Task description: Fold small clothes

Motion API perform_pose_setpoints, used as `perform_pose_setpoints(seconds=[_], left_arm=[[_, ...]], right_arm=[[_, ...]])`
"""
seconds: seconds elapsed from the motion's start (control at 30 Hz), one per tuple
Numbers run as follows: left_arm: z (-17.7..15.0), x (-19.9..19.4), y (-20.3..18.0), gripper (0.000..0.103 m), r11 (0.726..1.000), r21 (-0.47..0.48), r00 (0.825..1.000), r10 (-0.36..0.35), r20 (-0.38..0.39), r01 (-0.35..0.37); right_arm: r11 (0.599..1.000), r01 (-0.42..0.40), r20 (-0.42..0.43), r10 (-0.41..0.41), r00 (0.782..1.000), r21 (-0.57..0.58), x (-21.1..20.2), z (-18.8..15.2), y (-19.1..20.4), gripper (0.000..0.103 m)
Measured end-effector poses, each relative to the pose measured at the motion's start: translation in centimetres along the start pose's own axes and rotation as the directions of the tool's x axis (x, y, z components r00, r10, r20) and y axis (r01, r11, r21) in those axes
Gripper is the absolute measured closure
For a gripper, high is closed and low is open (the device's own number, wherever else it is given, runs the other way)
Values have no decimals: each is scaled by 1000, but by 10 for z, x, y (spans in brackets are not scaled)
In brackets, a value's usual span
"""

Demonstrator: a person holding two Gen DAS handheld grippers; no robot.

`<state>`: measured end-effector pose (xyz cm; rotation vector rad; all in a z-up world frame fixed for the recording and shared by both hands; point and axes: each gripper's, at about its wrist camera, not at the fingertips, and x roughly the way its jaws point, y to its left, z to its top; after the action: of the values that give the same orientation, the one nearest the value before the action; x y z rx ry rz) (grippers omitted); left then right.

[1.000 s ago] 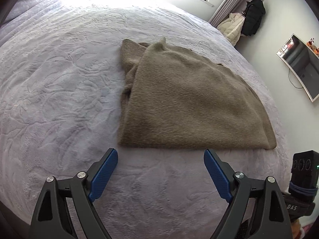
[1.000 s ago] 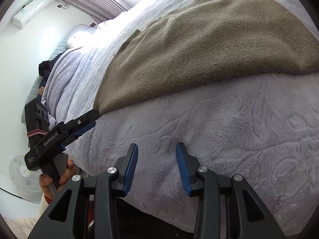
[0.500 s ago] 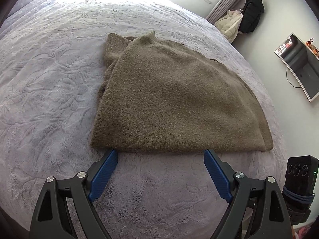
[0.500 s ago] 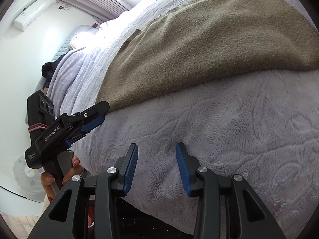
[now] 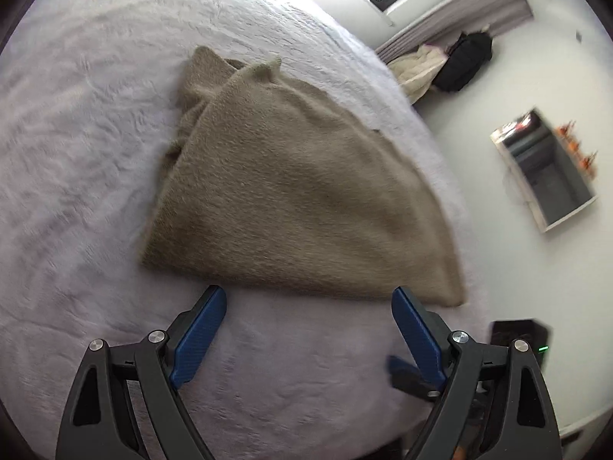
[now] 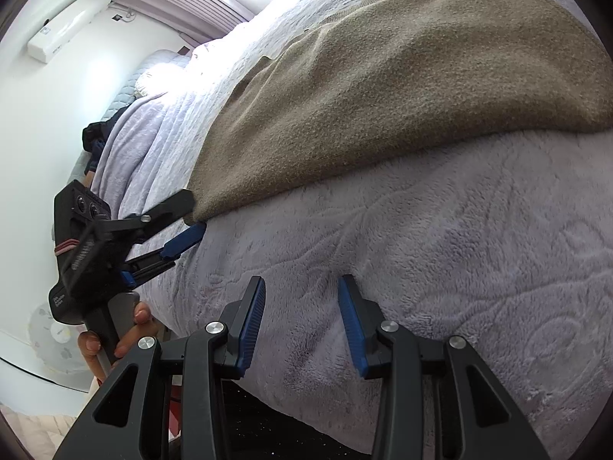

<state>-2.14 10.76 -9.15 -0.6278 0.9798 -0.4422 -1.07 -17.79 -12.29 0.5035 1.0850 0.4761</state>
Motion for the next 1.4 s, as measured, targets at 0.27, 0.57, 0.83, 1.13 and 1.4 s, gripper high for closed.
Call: perform_pose_setpoints(seconds=[0.27, 0.57, 0.83, 1.13, 1.4], left_arm=[[-2, 13, 3, 14, 998, -59, 995, 14, 95, -8], [43, 43, -17, 14, 995, -50, 980, 91, 176, -83], [69, 72, -22, 30, 963, -34, 950, 268, 161, -266], [68, 74, -30, 54, 915, 57, 906, 383, 179, -398], [68, 74, -33, 53, 910, 64, 902, 394, 177, -410]], right_arm=[[1000, -7, 4, 7, 1000, 3, 0, -1, -2, 60], [1000, -13, 15, 13, 1000, 8, -9, 2, 0, 60], [1000, 19, 62, -19, 998, -7, -29, 22, -3, 60], [1000, 21, 67, -22, 997, 4, -34, 41, -17, 60], [998, 40, 76, -37, 996, -41, -41, 61, -11, 60]])
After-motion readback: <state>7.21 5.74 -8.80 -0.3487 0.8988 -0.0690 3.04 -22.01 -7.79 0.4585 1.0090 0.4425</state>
